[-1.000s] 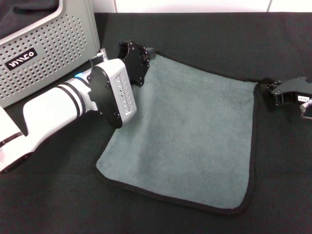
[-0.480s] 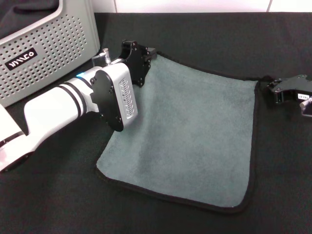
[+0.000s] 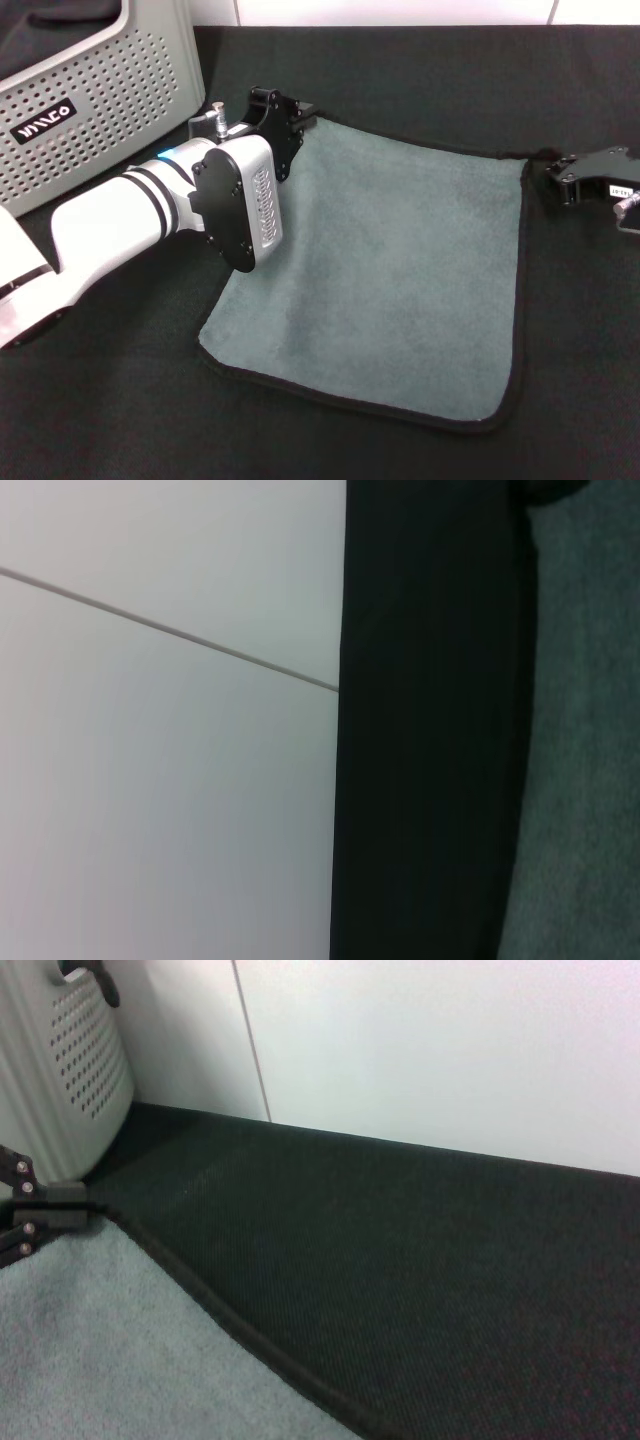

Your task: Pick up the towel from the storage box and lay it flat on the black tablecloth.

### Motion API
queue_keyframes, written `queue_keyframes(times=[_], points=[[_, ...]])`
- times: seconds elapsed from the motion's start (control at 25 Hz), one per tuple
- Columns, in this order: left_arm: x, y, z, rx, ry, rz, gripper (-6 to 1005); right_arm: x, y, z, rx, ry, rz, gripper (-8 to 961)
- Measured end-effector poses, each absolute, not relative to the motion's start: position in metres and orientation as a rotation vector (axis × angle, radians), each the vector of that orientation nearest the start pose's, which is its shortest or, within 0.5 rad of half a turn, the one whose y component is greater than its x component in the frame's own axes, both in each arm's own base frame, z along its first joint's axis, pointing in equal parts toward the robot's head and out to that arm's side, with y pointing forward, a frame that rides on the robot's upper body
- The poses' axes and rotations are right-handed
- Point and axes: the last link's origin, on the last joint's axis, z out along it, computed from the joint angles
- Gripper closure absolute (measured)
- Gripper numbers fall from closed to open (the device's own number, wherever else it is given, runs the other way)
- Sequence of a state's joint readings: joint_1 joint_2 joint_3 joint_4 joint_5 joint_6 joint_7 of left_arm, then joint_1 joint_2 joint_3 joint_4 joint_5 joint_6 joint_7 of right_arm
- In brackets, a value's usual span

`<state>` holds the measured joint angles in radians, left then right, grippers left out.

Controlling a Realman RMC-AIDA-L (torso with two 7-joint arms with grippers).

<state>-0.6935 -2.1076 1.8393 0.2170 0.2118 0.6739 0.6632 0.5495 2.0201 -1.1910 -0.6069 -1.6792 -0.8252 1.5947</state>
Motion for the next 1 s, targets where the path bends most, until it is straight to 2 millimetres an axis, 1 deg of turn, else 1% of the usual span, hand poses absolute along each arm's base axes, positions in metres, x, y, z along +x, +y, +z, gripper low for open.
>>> queue_keyframes(times=[0.16,0.24,0.28,0.36,0.44,0.6,0.64,0.8,1.0], points=[[-0.249,0.396,-0.093,-2.084,0.789,0.186,936,0.283,0.400,-0.014,-2.316,0.852,0.364,902],[-0.250,0.396,-0.093,-2.080,0.790,0.195,933,0.283,0.400,-0.014,-2.316,0.852,0.364,843],[-0.250,0.397,-0.092,-2.079,0.790,0.196,932,0.286,0.400,-0.011,-2.284,0.856,0.360,814],[-0.250,0.396,-0.092,-2.072,0.788,0.188,769,0.287,0.400,-0.011,-2.279,0.858,0.359,755],[-0.249,0.396,-0.090,-2.063,0.783,0.172,701,0.287,0.400,-0.011,-2.283,0.858,0.361,687],[-0.246,0.399,-0.084,-2.029,0.719,0.133,564,0.286,0.398,-0.007,-2.291,0.842,0.369,528],[-0.245,0.399,-0.084,-2.025,0.710,0.130,511,0.286,0.397,-0.005,-2.287,0.833,0.372,489],[-0.244,0.400,-0.083,-2.018,0.698,0.119,300,0.285,0.393,0.003,-2.279,0.804,0.392,395],[-0.241,0.401,-0.081,-2.008,0.682,0.097,212,0.284,0.387,0.011,-2.279,0.790,0.430,277]])
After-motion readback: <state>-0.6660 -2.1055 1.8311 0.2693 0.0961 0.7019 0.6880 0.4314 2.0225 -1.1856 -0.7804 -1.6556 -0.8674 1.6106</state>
